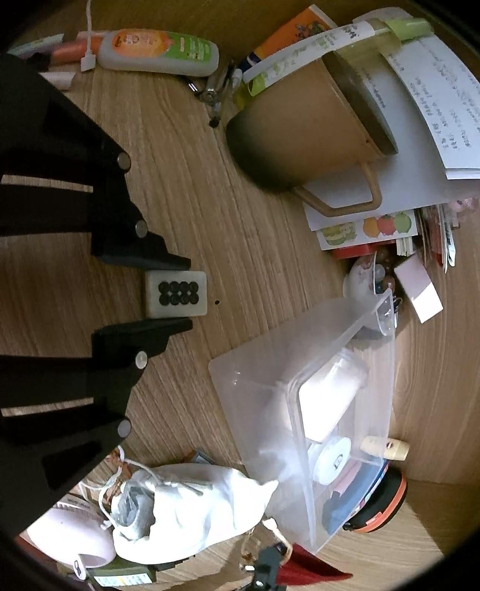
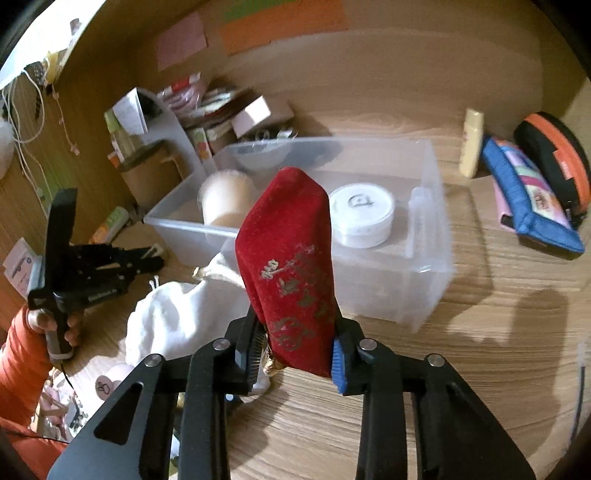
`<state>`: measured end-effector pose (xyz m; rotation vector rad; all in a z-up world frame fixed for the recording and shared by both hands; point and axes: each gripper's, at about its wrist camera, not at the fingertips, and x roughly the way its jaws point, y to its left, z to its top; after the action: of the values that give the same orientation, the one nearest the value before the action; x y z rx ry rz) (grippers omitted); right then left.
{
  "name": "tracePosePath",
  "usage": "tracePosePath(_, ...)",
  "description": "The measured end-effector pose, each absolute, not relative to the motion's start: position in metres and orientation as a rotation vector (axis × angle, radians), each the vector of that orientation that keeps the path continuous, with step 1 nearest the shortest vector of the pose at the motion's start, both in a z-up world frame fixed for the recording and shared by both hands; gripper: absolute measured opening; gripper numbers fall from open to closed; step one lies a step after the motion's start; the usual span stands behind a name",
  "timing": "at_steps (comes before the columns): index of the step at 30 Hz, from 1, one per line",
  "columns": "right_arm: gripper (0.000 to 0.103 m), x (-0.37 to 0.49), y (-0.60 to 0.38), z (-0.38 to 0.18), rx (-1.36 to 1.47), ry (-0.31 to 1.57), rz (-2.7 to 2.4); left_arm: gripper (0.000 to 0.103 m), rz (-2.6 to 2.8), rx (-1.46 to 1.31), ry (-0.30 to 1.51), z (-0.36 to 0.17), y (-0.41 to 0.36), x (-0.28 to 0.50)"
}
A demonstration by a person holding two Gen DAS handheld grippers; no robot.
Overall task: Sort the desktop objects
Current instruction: 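Lift and carry the red pouch and white tile over the clear box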
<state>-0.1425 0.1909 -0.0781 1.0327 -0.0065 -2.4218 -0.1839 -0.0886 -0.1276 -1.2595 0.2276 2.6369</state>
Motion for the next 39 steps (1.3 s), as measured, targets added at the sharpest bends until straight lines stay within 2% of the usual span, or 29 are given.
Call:
tracePosePath(7, 0.027, -0.130, 0.216, -0.063, 0.976, -0.037, -2.471, 0.024, 2.696, -1.268, 0.132, -0.124, -0.106, -0.183)
tracePosePath(18, 0.027, -0.122, 0.239, -0.036, 0.910, -0.084, -2.489, 0.024, 2.795, -1.110, 0.085, -0.078, -0.111, -0.161)
tracePosePath(34, 0.027, -0.151, 0.233, 0.012, 0.754, 0.005, -2.507, 0.024, 2.835, -0.921, 0.143, -0.020, -0.083, -0.164)
tracePosePath(39, 0.027, -0.175, 0.222, 0.017, 0.748, 0.036, -2.482, 0.024, 2.759, -0.936, 0.084, -0.010, -0.070, -0.177)
